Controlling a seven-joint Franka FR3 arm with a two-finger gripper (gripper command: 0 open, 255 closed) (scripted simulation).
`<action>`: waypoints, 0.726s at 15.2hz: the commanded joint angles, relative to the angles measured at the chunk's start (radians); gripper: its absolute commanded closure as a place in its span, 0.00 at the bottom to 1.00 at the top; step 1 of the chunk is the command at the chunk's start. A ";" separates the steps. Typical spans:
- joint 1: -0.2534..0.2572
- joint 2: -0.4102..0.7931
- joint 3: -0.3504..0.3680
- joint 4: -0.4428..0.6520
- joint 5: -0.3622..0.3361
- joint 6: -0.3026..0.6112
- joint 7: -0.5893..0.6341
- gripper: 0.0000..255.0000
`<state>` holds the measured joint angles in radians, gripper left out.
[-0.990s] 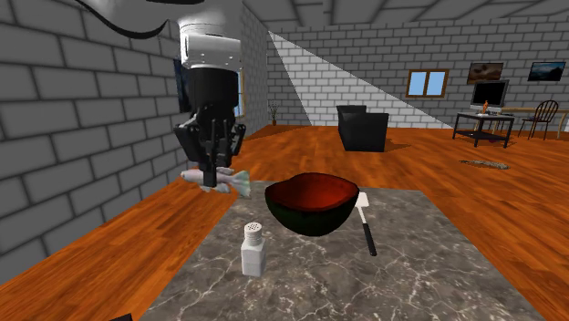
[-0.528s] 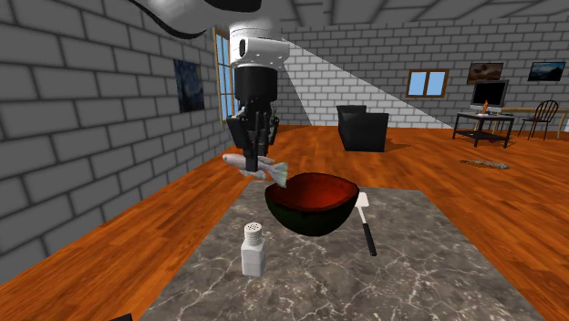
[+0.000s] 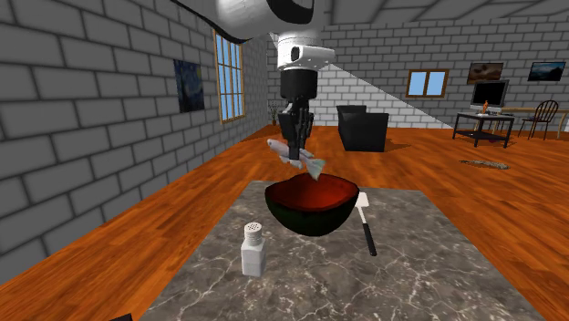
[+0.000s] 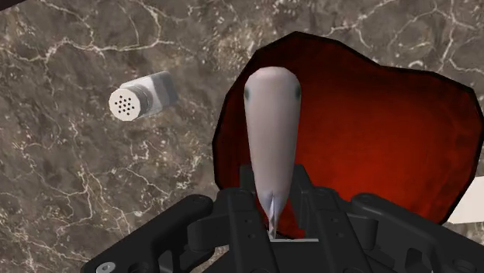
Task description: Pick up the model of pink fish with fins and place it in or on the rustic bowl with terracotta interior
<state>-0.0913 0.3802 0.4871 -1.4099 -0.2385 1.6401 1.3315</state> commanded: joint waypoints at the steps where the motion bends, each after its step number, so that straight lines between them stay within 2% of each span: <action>1: 0.044 0.111 -0.009 0.164 -0.042 -0.061 0.009 1.00; 2: 0.071 0.171 -0.016 0.259 -0.063 -0.097 0.008 1.00; 3: 0.126 0.288 -0.031 0.453 -0.099 -0.174 -0.001 1.00; 11: 0.095 0.261 -0.033 0.296 -0.090 -0.048 0.015 1.00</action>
<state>0.0039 0.6367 0.4554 -1.1081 -0.3267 1.5815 1.3454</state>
